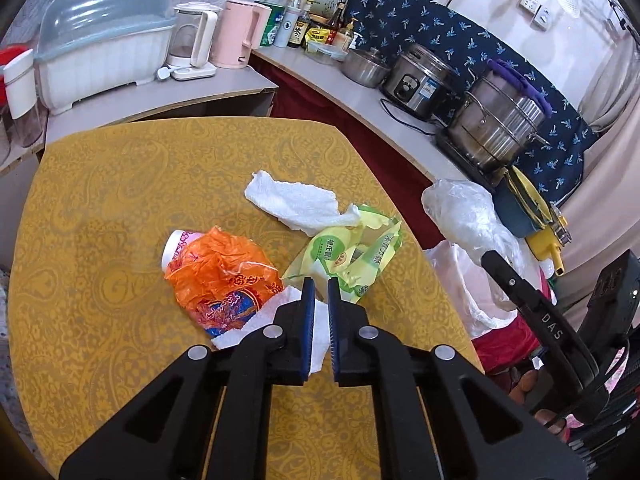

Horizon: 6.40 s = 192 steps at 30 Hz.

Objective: Collect trash

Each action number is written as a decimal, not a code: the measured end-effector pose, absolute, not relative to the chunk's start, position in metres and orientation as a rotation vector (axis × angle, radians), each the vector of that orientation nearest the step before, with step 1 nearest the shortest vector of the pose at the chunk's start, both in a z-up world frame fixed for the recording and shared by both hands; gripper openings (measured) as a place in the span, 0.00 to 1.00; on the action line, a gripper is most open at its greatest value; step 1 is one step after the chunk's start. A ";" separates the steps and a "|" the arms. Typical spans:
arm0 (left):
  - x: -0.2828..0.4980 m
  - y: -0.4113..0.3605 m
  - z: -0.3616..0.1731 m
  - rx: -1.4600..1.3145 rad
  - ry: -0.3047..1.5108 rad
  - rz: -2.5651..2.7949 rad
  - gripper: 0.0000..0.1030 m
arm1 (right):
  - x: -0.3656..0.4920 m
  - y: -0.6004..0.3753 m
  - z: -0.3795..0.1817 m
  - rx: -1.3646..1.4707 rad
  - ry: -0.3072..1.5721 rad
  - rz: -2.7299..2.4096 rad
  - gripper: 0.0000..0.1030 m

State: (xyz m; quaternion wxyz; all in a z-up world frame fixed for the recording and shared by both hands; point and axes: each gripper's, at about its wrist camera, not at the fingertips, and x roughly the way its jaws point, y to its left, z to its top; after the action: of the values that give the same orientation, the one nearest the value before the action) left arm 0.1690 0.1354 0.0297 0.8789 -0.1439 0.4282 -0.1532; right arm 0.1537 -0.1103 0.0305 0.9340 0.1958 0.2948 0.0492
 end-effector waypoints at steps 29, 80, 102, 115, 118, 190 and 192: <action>0.150 0.136 -0.088 -0.309 1.111 -0.166 0.50 | 0.136 -0.109 -0.003 0.384 0.686 0.095 0.12; 0.215 -0.097 0.122 -0.161 0.721 -0.706 0.01 | 0.099 -0.286 0.032 0.505 0.496 -0.205 0.12; 0.247 -0.253 0.050 -0.050 0.868 -0.831 0.01 | 0.118 -0.381 -0.021 0.556 0.567 -0.366 0.12; 0.257 -0.254 0.037 -0.084 0.888 -0.817 0.43 | 0.130 -0.386 -0.025 0.570 0.559 -0.391 0.34; 0.258 -0.246 0.041 -0.099 0.872 -0.796 0.48 | 0.128 -0.387 -0.018 0.568 0.538 -0.398 0.39; 0.199 0.191 -0.051 -0.274 1.035 -0.035 0.90 | 0.261 -0.003 0.009 0.190 0.731 0.206 0.45; 0.201 0.191 -0.062 -0.279 1.058 -0.036 0.90 | 0.272 0.002 -0.001 0.165 0.756 0.209 0.45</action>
State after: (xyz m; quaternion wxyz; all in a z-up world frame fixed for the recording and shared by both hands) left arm 0.2011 0.1912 -0.0623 0.8539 -0.1326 0.5030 -0.0173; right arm 0.2724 0.0018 -0.0005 0.9207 0.0804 0.3680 0.1018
